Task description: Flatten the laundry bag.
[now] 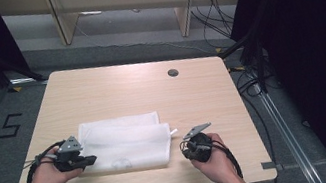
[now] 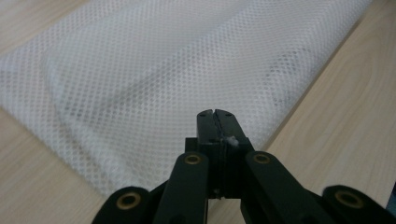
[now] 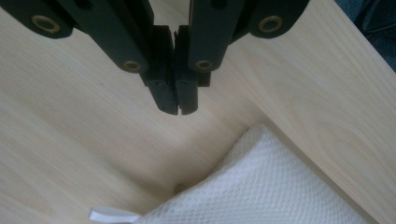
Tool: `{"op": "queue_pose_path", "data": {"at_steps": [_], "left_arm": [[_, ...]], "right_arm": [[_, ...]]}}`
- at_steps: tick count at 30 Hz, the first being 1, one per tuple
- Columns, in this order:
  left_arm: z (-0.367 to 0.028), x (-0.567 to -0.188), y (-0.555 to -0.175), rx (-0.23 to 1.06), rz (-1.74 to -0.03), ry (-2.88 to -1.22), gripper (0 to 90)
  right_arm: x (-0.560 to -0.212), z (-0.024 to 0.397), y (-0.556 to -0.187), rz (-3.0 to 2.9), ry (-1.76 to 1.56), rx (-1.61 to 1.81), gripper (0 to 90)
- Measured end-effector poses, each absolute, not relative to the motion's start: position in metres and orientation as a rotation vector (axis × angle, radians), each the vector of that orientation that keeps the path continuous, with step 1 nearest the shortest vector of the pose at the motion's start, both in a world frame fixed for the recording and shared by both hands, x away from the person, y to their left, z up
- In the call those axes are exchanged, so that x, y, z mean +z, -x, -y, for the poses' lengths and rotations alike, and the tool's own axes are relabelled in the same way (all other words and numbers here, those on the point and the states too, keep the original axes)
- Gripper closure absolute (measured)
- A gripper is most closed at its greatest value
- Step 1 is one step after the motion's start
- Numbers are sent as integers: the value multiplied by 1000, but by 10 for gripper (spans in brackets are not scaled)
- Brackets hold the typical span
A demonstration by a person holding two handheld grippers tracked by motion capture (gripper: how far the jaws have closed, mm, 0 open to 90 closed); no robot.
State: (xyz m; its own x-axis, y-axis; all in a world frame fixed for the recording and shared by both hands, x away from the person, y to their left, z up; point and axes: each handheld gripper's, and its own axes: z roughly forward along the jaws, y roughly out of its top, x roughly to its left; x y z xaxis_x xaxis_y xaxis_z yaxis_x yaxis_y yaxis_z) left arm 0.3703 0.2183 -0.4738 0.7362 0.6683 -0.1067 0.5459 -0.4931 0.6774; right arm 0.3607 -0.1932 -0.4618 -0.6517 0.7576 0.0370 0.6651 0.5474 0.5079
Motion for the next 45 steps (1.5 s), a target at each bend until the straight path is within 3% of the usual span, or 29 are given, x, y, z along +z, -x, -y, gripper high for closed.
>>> {"op": "queue_pose_path", "data": {"at_steps": [11, 15, 21, 28, 45], "left_arm": [[-243, -473, -389, 343, -1124, -2185, 892], [-249, -480, -397, 296, -1197, -2214, 889], [-242, -492, -402, 220, -1182, -2317, 889], [-231, -495, -411, 210, -1176, -2323, 893], [-183, -495, -432, 231, -1085, -2365, 891]], "right_arm": [[-448, 189, -377, -2558, -1266, 719, 897], [-447, 183, -385, -2558, -1272, 718, 895], [-454, 162, -395, -2598, -1290, 673, 892], [-462, 155, -402, -2616, -1302, 614, 896], [-468, 198, -411, -2524, -1478, 547, 850]]}}
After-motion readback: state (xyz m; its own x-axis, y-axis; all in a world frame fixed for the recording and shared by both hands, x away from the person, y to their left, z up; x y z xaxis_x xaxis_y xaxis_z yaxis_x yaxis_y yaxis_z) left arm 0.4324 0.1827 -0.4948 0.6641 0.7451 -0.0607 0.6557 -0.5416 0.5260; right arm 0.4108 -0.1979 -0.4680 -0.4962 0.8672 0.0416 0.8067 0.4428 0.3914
